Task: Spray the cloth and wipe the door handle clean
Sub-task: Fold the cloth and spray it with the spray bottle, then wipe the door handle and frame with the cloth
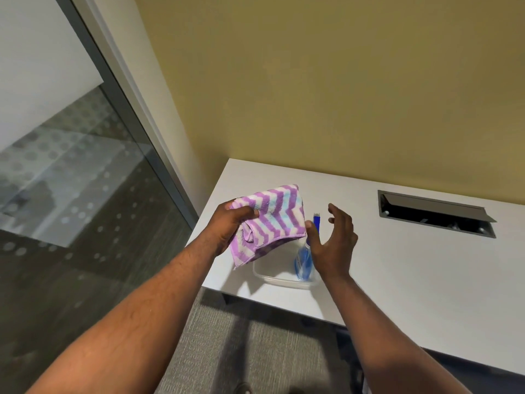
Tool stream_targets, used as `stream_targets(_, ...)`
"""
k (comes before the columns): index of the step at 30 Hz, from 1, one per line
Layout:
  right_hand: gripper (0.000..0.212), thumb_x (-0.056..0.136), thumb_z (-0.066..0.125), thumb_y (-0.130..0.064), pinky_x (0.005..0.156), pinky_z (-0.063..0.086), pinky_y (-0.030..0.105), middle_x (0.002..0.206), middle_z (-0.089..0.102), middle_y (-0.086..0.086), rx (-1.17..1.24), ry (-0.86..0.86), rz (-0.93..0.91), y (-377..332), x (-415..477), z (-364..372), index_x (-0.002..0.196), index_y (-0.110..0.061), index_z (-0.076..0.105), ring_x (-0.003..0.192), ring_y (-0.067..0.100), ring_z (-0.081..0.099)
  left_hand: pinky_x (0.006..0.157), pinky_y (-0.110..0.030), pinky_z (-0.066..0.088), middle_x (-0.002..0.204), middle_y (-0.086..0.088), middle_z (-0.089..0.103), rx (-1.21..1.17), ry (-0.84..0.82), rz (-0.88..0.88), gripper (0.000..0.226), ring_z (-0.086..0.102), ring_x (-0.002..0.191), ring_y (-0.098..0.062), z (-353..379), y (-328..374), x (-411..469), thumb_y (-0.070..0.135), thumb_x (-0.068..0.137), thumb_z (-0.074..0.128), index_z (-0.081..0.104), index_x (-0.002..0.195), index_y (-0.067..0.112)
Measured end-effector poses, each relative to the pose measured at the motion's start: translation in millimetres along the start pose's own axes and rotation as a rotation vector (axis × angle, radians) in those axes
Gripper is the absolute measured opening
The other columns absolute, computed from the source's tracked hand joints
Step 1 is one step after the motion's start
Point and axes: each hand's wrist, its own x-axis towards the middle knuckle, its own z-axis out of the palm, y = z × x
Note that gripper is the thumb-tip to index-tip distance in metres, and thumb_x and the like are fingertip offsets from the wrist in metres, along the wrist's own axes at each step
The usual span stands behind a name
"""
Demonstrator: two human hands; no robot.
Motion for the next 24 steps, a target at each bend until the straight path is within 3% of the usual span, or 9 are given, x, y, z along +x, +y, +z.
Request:
stream_targets(4, 0.075, 0.091, 0.055, -0.062, 0.104, 0.046, 0.032, 0.148, 0.056, 0.002, 0.26, -0.073, -0.056, -41, 14, -11, 0.147, -0.013, 0.05, 0.123, 0.015, 0.059, 0.09, -0.043, 0.061, 0.099, -0.016, 0.08, -0.014, -0.014, 0.04, 0.023, 0.078, 0.091, -0.033, 7, 11, -19, -0.003, 0.093, 0.068, 0.073, 0.113, 0.006)
stream_targets(7, 0.082, 0.085, 0.062, -0.064, 0.109, 0.044, 0.025, 0.15, 0.056, -0.001, 0.429, -0.241, -0.012, -71, 23, -19, 0.152, -0.02, 0.045, 0.133, 0.009, 0.055, 0.076, -0.035, 0.066, 0.089, -0.013, 0.081, -0.056, -0.028, 0.081, 0.02, 0.079, 0.08, -0.027, 11, 22, -40, -0.008, 0.091, 0.067, 0.075, 0.102, 0.007)
stream_targets(9, 0.083, 0.08, 0.071, -0.06, 0.112, 0.046, 0.031, 0.147, 0.058, -0.003, 0.48, -0.356, 0.008, -89, 28, -24, 0.151, -0.023, 0.047, 0.131, 0.008, 0.057, 0.073, -0.033, 0.065, 0.087, -0.013, 0.08, -0.064, -0.012, 0.119, 0.02, 0.079, 0.077, -0.027, 11, 29, -55, -0.011, 0.09, 0.067, 0.075, 0.1, 0.004)
stream_targets(13, 0.077, 0.071, 0.084, -0.042, 0.1, 0.055, 0.035, 0.131, 0.068, -0.001, 0.409, -0.45, -0.085, -120, 26, -33, 0.14, -0.022, 0.057, 0.115, 0.018, 0.067, 0.087, -0.042, 0.063, 0.097, -0.022, 0.077, -0.079, 0.056, 0.207, 0.025, 0.077, 0.086, -0.033, 1, 43, -90, -0.014, 0.087, 0.066, 0.073, 0.111, -0.007)
stream_targets(18, 0.06, 0.069, 0.083, -0.035, 0.092, 0.06, 0.052, 0.112, 0.077, 0.012, 0.464, -0.593, -0.078, -156, 6, -35, 0.121, -0.007, 0.069, 0.103, 0.033, 0.073, 0.077, -0.035, 0.066, 0.092, -0.02, 0.077, -0.087, 0.131, 0.291, 0.03, 0.077, 0.079, -0.029, -22, 53, -139, -0.017, 0.085, 0.063, 0.071, 0.113, -0.011)
stream_targets(24, 0.052, 0.077, 0.078, -0.033, 0.094, 0.06, 0.052, 0.113, 0.077, 0.017, 0.604, -0.721, -0.09, -206, -32, -30, 0.119, -0.005, 0.069, 0.103, 0.036, 0.074, 0.077, -0.036, 0.066, 0.097, -0.024, 0.076, -0.074, 0.193, 0.377, 0.031, 0.076, 0.08, -0.031, -60, 59, -201, -0.018, 0.085, 0.064, 0.07, 0.116, -0.013)
